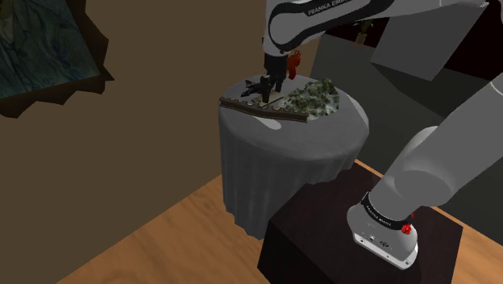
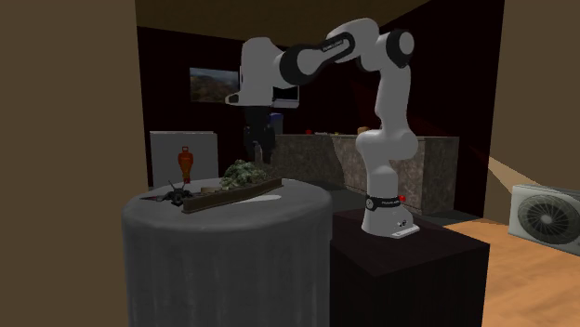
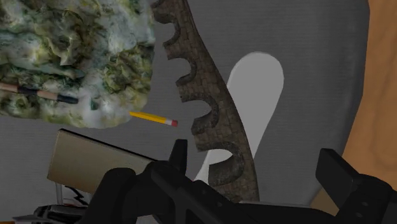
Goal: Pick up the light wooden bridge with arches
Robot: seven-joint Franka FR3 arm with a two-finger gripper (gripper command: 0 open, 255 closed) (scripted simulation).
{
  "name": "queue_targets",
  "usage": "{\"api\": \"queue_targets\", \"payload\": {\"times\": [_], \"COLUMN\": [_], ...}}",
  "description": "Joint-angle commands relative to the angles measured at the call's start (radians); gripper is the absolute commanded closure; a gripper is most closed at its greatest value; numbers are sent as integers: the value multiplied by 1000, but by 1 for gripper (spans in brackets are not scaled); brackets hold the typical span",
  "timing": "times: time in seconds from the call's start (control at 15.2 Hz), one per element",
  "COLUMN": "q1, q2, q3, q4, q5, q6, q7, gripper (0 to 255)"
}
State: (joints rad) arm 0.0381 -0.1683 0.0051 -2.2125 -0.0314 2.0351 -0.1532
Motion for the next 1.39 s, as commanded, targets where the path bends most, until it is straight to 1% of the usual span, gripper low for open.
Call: {"api": "queue_targets", "payload": {"times": [0.0,0.13,0.59,0.79,0.86,1.32], "q1": [5,9,9,9,9,9], "q2": [85,165,205,208,208,207], "q3": [3,5,6,6,6,6], "q4": [56,111,60,56,56,56], "q5": [13,25,24,24,24,24], "q6": [24,41,132,140,140,139], "q7": [-3,-7,-7,-6,-6,-6], "gripper": [0,0,0,0,255,255]}}
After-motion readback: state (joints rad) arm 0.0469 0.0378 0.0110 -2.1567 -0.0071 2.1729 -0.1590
